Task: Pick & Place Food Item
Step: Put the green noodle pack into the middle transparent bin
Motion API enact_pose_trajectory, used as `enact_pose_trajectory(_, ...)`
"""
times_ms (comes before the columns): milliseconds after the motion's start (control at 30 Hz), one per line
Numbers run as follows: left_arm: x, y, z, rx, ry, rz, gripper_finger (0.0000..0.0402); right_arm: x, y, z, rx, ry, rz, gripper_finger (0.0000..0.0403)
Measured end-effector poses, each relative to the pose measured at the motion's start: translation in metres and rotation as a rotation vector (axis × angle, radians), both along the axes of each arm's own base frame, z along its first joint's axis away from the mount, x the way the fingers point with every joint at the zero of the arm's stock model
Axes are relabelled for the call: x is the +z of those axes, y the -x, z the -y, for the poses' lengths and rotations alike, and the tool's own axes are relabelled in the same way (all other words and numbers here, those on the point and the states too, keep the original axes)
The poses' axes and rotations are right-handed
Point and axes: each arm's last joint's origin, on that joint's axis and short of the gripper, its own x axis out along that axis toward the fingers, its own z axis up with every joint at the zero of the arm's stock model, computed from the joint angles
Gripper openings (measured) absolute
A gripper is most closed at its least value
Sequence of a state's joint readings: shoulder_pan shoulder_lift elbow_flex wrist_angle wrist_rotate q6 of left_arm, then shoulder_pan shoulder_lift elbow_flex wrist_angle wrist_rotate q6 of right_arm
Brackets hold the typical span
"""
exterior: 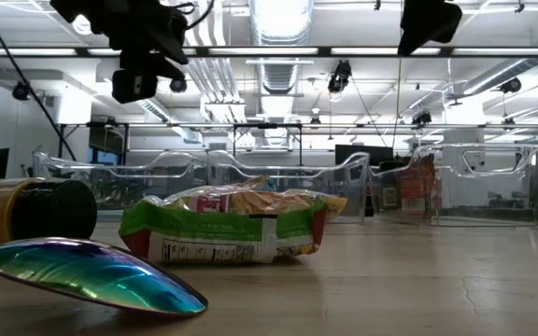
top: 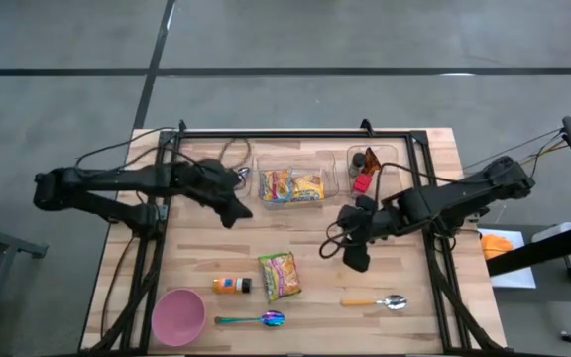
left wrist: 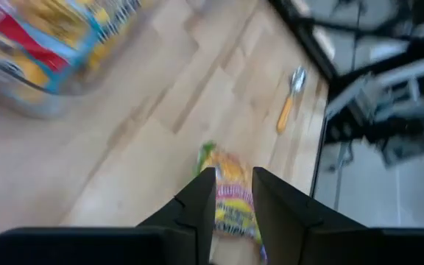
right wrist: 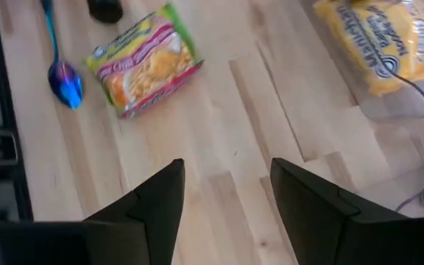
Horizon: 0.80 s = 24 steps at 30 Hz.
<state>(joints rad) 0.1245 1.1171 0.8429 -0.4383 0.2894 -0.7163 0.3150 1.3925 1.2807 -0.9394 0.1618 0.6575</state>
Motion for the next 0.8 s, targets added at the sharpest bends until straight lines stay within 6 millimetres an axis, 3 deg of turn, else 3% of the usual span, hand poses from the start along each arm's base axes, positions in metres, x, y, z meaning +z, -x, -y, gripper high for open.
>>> enact_pose_trajectory(267, -0.018, -0.03, 0.039, -0.256, -0.05, -0.083, 0.0098, 0.017, 0.026, 0.004, -0.155, -0.01, 0.115, 0.0201)
enact_pose_trajectory(467, -0.027, -0.056, 0.049, -0.322, -0.091, -0.121, 0.0104, 0.033, 0.047, 0.006, -0.218, -0.01, 0.216, 0.0201)
enact_pose_trajectory(800, -0.059, -0.097, 0.052, -0.416, -0.14, -0.3, 0.0203, 0.036, 0.055, -0.002, -0.186, 0.008, 0.236, 0.0201)
